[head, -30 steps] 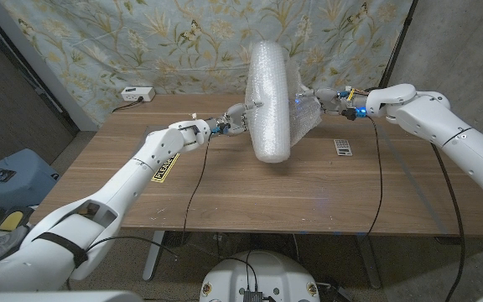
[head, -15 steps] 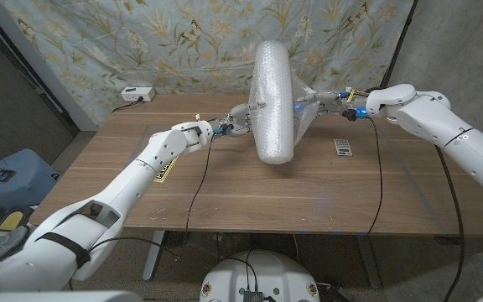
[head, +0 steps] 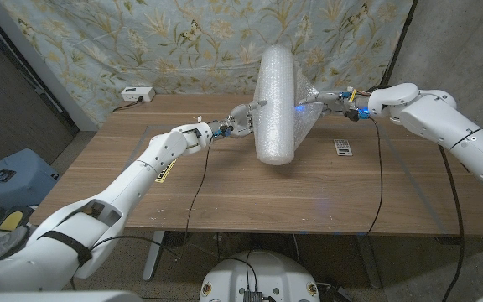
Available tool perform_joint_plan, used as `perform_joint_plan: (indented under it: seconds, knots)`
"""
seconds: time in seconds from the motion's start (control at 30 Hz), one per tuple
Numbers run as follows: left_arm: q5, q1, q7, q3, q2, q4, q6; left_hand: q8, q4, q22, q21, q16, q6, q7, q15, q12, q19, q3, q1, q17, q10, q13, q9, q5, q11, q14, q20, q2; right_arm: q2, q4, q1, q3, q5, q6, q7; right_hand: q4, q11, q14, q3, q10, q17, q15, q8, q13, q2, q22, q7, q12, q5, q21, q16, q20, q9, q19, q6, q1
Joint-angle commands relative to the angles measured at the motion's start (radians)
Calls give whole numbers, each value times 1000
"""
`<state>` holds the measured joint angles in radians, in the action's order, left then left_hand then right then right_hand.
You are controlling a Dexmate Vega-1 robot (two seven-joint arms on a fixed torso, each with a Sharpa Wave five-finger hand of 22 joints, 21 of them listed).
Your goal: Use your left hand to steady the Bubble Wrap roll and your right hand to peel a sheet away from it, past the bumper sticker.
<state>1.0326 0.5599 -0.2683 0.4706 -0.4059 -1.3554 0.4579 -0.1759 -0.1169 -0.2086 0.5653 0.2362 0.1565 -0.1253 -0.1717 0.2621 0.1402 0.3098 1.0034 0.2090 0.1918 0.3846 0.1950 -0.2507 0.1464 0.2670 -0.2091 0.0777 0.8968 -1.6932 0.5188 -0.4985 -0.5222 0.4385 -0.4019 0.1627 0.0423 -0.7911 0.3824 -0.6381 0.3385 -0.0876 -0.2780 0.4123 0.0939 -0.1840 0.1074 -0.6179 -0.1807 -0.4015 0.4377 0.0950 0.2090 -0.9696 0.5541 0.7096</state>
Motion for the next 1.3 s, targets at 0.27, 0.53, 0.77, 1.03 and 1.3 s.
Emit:
perform_joint_plan:
  seconds: [0.27,0.53,0.77,1.03,1.3]
  knots:
    - [43,-3,-128,-7,7,48,-6,1,4,0,-8,-17,-43,7,-29,-24,-17,-14,-28,-7,-40,-8,0,16,21,-23,-4,-4,40,-61,13,29,-10,20,2,-5,-1,-29,3,-35,0,-13,-2,-11,6,-3,-3,-7,6,-9,5,3,2,-16,30,15]
    - [45,-7,-148,-6,14,78,-15,-1,4,0,-8,-19,-51,20,-38,-28,-17,-16,-34,-10,-47,-11,-1,20,22,-25,-4,-1,53,-94,19,40,-12,49,22,-3,-8,-48,2,-54,3,-17,0,-21,10,-3,-2,-9,6,-16,10,8,1,-32,44,23]
    - [43,-21,-167,1,34,123,-28,-4,2,1,-8,-21,-51,23,-38,-28,-16,-16,-33,-11,-46,-13,-1,21,22,-26,-4,2,75,-139,32,62,-15,74,48,2,-23,-96,9,-101,6,-38,-8,-28,21,-3,-12,-24,3,-32,24,21,1,-66,92,43]
    - [47,-37,-201,5,57,183,-44,-7,2,1,-8,-22,-50,27,-37,-29,-15,-17,-36,-13,-45,-16,-2,23,21,-25,-4,3,100,-178,20,71,-15,107,40,7,-45,-162,20,-153,9,-64,-16,-27,29,-4,-16,-46,1,-55,40,38,2,-112,147,69]
    - [75,-70,-302,5,96,302,-54,3,10,3,-18,-40,-110,52,-49,-47,-33,-40,-78,-18,-90,-25,-4,39,26,-57,-5,-12,105,-186,-3,68,-16,144,28,13,-50,-187,28,-173,16,-78,-18,-22,32,-4,-18,-58,-1,-66,47,45,2,-131,168,92]
